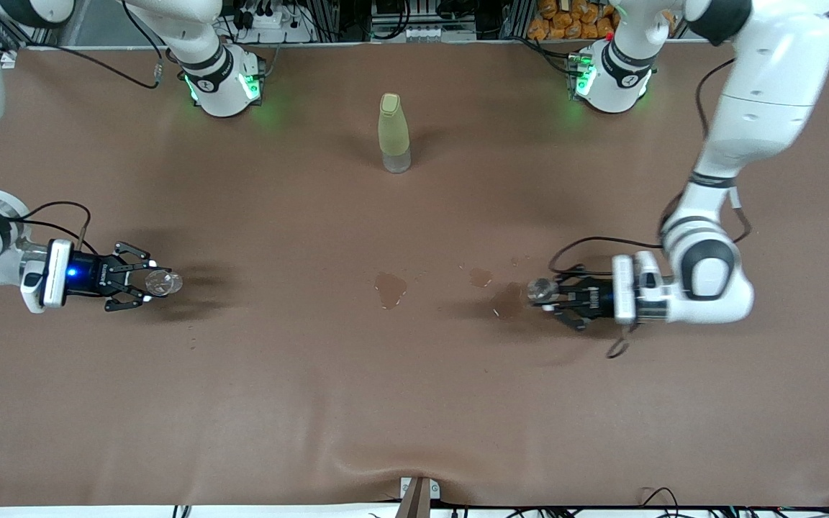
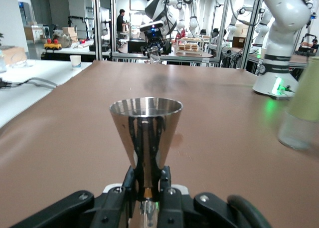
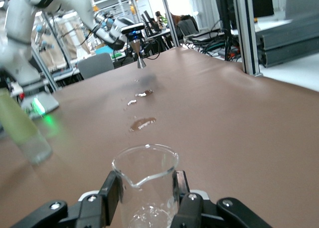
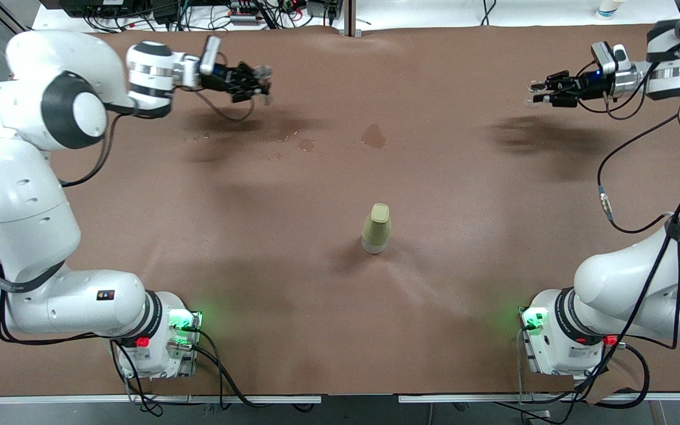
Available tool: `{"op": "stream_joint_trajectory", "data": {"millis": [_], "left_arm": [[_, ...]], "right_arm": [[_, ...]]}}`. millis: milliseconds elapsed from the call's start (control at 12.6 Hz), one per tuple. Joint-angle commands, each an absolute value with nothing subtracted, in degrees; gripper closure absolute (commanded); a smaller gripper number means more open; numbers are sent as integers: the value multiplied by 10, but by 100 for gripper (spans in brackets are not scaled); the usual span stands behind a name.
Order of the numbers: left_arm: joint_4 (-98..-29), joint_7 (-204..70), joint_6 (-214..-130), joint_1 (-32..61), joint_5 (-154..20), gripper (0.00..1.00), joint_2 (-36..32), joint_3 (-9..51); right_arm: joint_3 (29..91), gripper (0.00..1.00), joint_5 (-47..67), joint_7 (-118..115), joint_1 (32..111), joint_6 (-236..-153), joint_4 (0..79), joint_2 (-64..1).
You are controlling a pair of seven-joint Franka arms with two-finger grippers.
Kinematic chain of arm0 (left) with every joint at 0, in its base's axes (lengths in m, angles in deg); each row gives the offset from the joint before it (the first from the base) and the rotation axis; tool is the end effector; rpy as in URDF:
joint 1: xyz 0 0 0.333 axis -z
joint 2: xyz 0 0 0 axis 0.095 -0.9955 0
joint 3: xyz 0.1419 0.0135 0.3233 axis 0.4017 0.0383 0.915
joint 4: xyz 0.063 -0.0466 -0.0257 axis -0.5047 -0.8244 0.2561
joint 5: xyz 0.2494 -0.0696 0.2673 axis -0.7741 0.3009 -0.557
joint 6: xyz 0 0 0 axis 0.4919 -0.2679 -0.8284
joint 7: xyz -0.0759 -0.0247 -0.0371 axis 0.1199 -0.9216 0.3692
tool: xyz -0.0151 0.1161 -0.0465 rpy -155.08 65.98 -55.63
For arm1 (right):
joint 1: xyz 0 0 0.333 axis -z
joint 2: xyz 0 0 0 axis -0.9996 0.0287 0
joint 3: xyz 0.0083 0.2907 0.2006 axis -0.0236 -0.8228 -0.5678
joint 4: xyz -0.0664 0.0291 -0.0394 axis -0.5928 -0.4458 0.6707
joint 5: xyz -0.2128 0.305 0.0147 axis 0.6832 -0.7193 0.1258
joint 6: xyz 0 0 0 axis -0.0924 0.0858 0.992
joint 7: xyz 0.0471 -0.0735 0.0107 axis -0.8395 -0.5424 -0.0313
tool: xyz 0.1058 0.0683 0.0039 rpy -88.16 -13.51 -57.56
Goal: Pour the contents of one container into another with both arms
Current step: 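Lower the beaker with the right gripper while the left gripper lowers the jigger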
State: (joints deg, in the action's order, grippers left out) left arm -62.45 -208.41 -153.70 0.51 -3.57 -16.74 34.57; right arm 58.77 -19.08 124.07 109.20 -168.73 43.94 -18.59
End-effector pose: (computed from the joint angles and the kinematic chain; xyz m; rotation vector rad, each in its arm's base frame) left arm 0.6399 -0.0974 0.2333 1.3484 -1.4065 0.9660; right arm 0.5823 -0.1394 0.2351 -1.6084 -1.1665 -0.9606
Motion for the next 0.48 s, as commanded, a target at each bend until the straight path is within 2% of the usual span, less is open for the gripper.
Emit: {"op": "stream_joint_trajectory", "data": {"millis": [0, 396], "left_arm": [[-643, -2124, -1493, -69, -87, 100, -165, 339], [-638, -2183, -1467, -172, -135, 100, -211, 339]], "right_arm": [[576, 91, -166, 1318, 1133, -1661, 413, -140], [576, 89, -148, 1405, 1173, -1633, 396, -83]]}}
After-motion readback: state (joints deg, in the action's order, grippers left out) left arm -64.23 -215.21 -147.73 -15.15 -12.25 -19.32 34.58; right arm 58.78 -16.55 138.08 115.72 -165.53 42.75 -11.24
